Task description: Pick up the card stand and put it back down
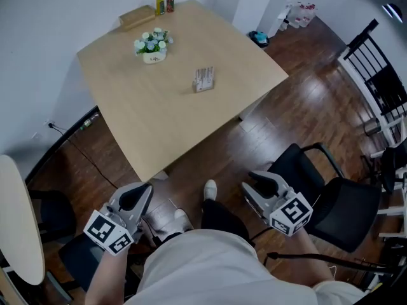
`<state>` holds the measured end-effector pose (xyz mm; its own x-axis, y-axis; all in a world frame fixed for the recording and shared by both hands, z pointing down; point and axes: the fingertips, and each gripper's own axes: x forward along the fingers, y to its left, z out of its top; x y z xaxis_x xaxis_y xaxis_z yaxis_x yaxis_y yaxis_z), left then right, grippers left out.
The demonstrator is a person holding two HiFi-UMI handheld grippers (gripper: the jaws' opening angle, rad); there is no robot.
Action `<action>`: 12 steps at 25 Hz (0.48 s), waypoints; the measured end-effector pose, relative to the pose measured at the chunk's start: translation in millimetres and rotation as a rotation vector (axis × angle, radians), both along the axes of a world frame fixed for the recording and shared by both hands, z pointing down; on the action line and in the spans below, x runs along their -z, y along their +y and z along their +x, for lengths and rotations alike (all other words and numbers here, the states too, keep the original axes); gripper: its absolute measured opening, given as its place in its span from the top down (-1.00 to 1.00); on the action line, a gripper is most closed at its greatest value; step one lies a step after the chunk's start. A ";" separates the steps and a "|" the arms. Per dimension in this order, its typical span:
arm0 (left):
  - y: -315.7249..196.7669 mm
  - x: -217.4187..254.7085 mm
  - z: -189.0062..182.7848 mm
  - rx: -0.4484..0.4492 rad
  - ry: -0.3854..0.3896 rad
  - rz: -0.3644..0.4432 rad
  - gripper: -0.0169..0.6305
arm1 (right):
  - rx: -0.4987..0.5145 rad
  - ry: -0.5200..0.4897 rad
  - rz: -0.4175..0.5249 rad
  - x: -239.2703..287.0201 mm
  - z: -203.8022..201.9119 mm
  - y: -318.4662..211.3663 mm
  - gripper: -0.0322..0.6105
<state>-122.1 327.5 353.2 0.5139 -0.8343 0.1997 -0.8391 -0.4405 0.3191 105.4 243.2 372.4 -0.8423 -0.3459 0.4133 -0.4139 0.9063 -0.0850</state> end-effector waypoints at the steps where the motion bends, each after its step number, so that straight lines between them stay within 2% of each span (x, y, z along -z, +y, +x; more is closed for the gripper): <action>1: 10.8 -0.4 3.4 -0.007 -0.002 -0.003 0.93 | -0.001 0.004 0.004 2.1 2.8 8.5 0.55; 4: 31.6 -1.8 11.3 -0.012 -0.029 0.003 0.94 | -0.005 0.010 0.016 5.8 8.5 23.0 0.55; 12: 40.5 -1.3 40.0 -0.028 -0.002 0.001 0.94 | 0.003 0.003 0.038 15.1 20.5 36.4 0.56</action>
